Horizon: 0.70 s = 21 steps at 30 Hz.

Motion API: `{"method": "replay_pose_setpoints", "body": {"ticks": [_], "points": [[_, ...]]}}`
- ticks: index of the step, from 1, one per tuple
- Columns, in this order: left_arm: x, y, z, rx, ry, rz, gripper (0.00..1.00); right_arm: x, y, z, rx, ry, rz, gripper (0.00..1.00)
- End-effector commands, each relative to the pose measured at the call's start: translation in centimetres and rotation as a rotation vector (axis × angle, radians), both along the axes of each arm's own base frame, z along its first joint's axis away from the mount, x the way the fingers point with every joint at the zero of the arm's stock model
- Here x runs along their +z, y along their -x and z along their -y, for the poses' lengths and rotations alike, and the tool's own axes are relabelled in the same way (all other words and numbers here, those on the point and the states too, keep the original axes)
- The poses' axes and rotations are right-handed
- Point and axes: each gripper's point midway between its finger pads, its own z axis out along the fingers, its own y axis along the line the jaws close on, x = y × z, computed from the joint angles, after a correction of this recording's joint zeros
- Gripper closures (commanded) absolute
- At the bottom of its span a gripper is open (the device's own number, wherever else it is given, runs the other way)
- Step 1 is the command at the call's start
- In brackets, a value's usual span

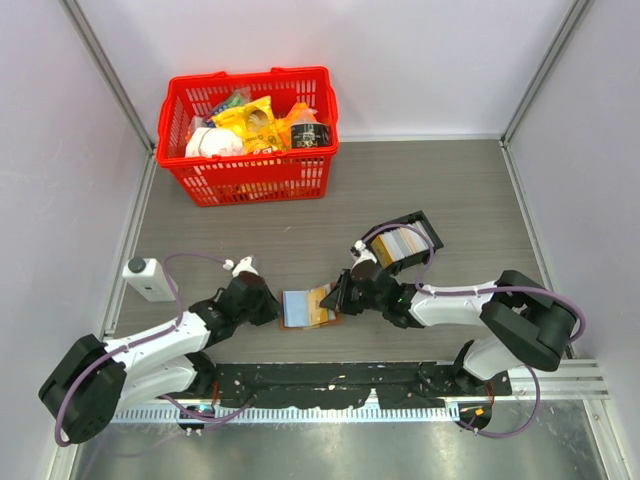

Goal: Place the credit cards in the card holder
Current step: Insert the credit card into the card holder.

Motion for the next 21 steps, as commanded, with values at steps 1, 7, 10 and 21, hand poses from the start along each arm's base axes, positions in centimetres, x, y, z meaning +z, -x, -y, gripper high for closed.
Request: {"method": "replay_pose_setpoints", "body": {"ticks": [1, 7, 10, 21], "points": [[-1.6, 0.6, -1.2, 0.018, -0.06, -0.028, 1.0, -1.6, 0.7, 1.0, 0.002, 0.069, -0.022, 0.99], [-1.7, 0.6, -1.0, 0.01, -0.059, -0.035, 1.0, -2.4, 0.5, 0.6, 0.024, 0.053, -0.011, 0.99], [-1.8, 0.7, -1.1, 0.011, -0.062, -0.041, 1.0, -2.5, 0.2, 0.6, 0.025, 0.052, 0.009, 0.99], [-2.2, 0.6, -0.8, -0.012, -0.074, -0.052, 1.0, -4.3, -0.6, 1.7, 0.002, 0.133, -0.019, 0.99]]}}
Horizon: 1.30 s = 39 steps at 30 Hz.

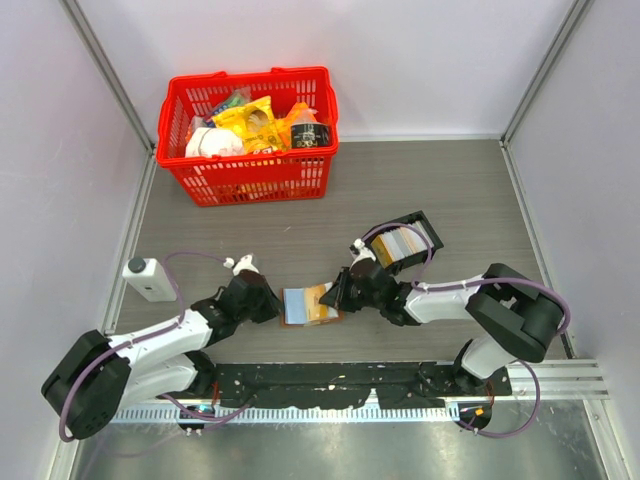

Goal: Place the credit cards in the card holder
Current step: Insert the credit card into the card holder.

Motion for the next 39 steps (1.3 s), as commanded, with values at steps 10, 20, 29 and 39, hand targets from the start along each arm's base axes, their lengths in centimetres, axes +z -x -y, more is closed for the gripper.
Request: {"method": "replay_pose_setpoints", "body": {"ticks": [10, 20, 29, 39], "points": [[-1.7, 0.8, -1.0, -0.008, -0.069, -0.047, 1.0, -3.9, 0.7, 2.0, 0.009, 0.14, -0.064, 0.99], [-1.6, 0.6, -1.1, 0.004, -0.077, -0.048, 1.0, -3.4, 1.4, 3.5, 0.008, 0.205, -0.083, 0.99], [-1.5, 0.6, -1.1, 0.005, -0.077, -0.046, 1.0, -4.4, 2.1, 2.4, 0.048, 0.189, -0.14, 0.99], [-1.7, 0.5, -1.0, 0.003, -0.078, -0.047, 1.0, -4.2, 2.9, 2.3, 0.072, 0.194, -0.173, 0.99]]}}
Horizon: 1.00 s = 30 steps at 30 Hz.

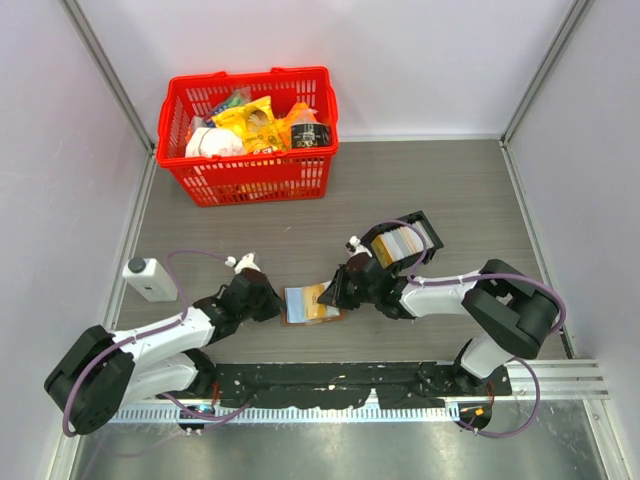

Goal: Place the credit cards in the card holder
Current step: Insert the credit card into the card holder.

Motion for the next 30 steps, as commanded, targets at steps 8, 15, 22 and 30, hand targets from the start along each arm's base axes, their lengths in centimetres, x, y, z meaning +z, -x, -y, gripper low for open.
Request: {"method": "replay_pose_setpoints", "body": {"ticks": [8, 15, 22, 30], "points": [[-1.8, 1.0, -1.5, 0.004, -0.08, -0.048, 1.0, -3.6, 3.9, 1.8, 0.119, 0.129, -0.131, 0.99], [-1.8, 1.1, -1.3, -0.004, -0.076, -0.05, 1.0, -3.1, 3.7, -0.7, 0.127, 0.057, -0.119, 0.98], [-1.7, 1.1, -1.4, -0.003, -0.077, -0.046, 1.0, -2.6, 3.3, -0.1, 0.09, 0.089, -0.091, 0.89], [-1.4, 1.1, -1.4, -0.003, -0.068, -0.035, 1.0, -0.4, 1.6, 1.9, 0.013, 0.136, 0.016, 0.59]]}}
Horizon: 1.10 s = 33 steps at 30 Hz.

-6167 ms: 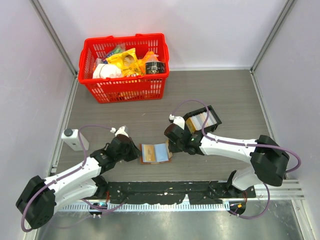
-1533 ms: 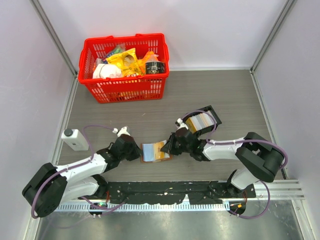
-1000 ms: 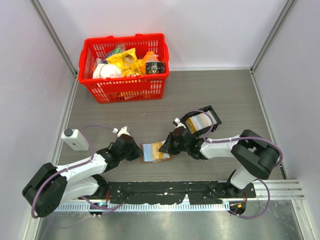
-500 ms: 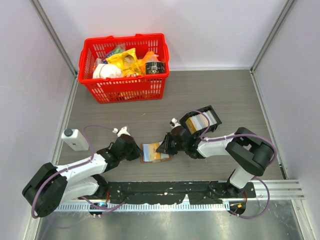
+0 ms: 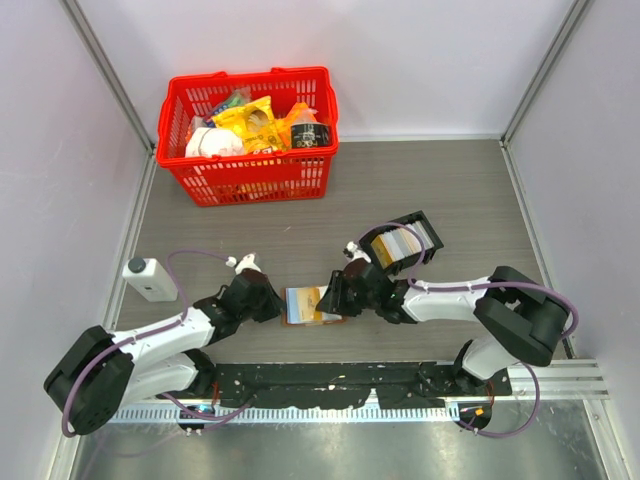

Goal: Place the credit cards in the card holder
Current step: Insert the credit card into the card holder.

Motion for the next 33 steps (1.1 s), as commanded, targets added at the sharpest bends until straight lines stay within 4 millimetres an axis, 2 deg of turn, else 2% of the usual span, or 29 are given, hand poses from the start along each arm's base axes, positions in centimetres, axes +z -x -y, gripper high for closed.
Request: {"method": "replay_pose_setpoints", "body": {"ticks": [1, 4, 13, 18, 29, 33], "points": [[-1.3, 1.0, -1.4, -0.001, -0.068, -0.033, 1.0, -0.4, 0.1, 1.2, 0.002, 0.083, 0.017, 0.59], [-1.1, 1.0, -1.3, -0.006, -0.064, -0.028, 1.0, -1.1, 0.3, 0.3, 0.034, 0.064, -0.004, 0.58], [-1.3, 1.1, -1.2, -0.01, -0.055, -0.033, 1.0, -0.4, -0.3, -1.7, 0.08, 0.018, 0.013, 0.57], [-1.5, 1.1, -1.1, -0.014, -0.062, -0.042, 1.0, -0.9, 0.1, -2.9, 0.123, -0.01, -0.007, 0.57], [-1.5, 1.0, -1.0, -0.019, -0.062, -0.038, 1.0, -0.7, -0.2, -3.2, 0.13, -0.02, 0.004, 0.61], [-1.5, 1.0, -0.9, -0.022, -0.06, -0.04, 1.0, 0.0, -0.2, -4.0, 0.148, -0.06, 0.021, 0.63]]}}
